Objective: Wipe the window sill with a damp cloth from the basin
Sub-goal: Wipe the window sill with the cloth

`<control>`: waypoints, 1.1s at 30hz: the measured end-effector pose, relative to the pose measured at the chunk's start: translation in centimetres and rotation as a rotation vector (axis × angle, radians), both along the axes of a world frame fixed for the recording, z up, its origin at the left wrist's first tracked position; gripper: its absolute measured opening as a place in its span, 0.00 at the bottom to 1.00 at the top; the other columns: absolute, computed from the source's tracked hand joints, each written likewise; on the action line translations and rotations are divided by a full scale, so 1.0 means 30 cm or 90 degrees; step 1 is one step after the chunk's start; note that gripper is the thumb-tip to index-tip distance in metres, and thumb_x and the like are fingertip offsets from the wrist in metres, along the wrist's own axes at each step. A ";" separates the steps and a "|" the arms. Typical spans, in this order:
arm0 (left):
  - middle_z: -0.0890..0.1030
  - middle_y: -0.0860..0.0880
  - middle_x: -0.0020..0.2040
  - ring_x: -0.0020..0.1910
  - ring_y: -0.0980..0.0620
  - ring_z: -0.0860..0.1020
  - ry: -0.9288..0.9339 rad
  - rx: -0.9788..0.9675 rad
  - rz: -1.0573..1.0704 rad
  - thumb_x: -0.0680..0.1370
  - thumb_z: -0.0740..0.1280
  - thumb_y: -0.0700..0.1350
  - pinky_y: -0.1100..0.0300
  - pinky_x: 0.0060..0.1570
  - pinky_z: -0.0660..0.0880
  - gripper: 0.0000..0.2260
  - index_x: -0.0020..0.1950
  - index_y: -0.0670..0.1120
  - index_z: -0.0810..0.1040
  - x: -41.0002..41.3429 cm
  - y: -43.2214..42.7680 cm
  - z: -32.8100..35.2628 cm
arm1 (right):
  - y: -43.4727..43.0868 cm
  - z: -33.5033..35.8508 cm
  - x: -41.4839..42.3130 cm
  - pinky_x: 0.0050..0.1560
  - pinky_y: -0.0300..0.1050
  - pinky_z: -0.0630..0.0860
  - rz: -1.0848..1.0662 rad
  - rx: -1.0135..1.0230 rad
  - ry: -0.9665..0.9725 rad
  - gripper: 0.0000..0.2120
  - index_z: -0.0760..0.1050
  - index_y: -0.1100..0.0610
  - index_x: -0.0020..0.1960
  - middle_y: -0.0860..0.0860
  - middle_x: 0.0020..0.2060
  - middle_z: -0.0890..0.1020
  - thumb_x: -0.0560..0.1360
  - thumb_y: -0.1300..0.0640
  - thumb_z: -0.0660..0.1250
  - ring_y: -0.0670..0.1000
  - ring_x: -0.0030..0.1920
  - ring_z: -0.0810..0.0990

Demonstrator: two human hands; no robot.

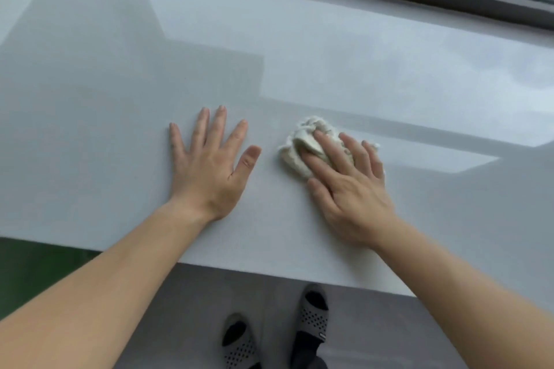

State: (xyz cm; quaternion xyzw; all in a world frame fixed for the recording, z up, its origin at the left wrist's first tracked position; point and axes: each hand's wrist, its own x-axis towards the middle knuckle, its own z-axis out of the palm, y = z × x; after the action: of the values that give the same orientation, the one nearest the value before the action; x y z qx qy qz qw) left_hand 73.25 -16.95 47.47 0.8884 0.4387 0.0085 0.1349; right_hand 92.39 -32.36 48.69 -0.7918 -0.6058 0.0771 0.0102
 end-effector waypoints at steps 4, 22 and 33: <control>0.47 0.52 0.81 0.79 0.53 0.41 -0.057 -0.037 0.019 0.73 0.31 0.71 0.38 0.72 0.33 0.38 0.78 0.58 0.55 -0.002 0.002 0.010 | 0.006 0.011 -0.168 0.76 0.63 0.44 -0.147 0.020 0.004 0.28 0.59 0.40 0.77 0.45 0.81 0.51 0.78 0.38 0.49 0.60 0.79 0.50; 0.56 0.46 0.80 0.79 0.47 0.47 -0.089 -0.006 -0.006 0.78 0.46 0.62 0.39 0.73 0.35 0.27 0.72 0.51 0.66 0.150 -0.047 0.038 | -0.309 -0.001 -0.174 0.77 0.60 0.48 0.091 -0.010 -0.010 0.24 0.61 0.39 0.77 0.44 0.81 0.54 0.82 0.41 0.48 0.57 0.80 0.52; 0.61 0.44 0.73 0.75 0.43 0.54 -0.026 0.036 0.074 0.80 0.50 0.60 0.33 0.72 0.41 0.25 0.75 0.53 0.61 0.330 -0.099 0.011 | -0.244 0.001 -0.012 0.77 0.61 0.44 -0.036 0.022 0.011 0.25 0.59 0.39 0.77 0.43 0.81 0.53 0.81 0.41 0.48 0.58 0.79 0.49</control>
State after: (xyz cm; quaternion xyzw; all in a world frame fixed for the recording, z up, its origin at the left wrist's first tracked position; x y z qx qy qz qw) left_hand 83.14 -19.93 47.80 0.8646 0.4862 0.0467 0.1177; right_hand 92.03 -39.69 48.71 -0.8078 -0.5842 0.0728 0.0312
